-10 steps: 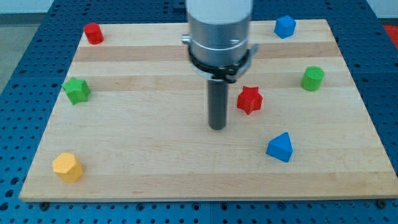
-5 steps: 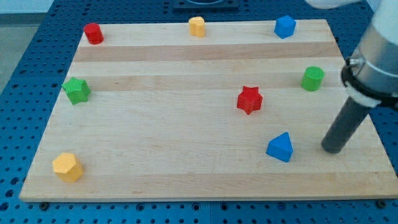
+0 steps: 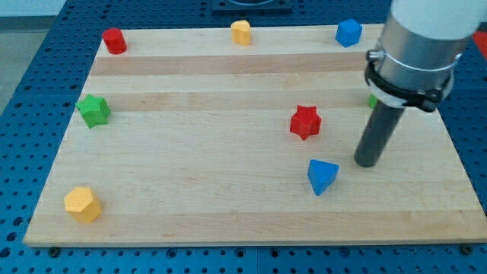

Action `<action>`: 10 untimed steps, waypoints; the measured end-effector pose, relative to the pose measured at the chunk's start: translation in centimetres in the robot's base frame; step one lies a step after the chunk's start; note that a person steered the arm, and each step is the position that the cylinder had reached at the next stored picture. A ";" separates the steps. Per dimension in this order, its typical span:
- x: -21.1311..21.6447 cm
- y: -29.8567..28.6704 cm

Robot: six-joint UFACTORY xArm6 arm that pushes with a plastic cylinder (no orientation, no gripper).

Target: Place the blue triangle towards center bottom side

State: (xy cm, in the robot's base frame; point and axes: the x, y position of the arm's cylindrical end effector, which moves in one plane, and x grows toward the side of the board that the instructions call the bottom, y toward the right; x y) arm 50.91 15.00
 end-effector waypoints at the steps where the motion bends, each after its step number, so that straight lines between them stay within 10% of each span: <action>1: 3.0 -4.1; 5: 1.8 -8.7; 8: 2.8 -0.8; 10: 5.3 -9.7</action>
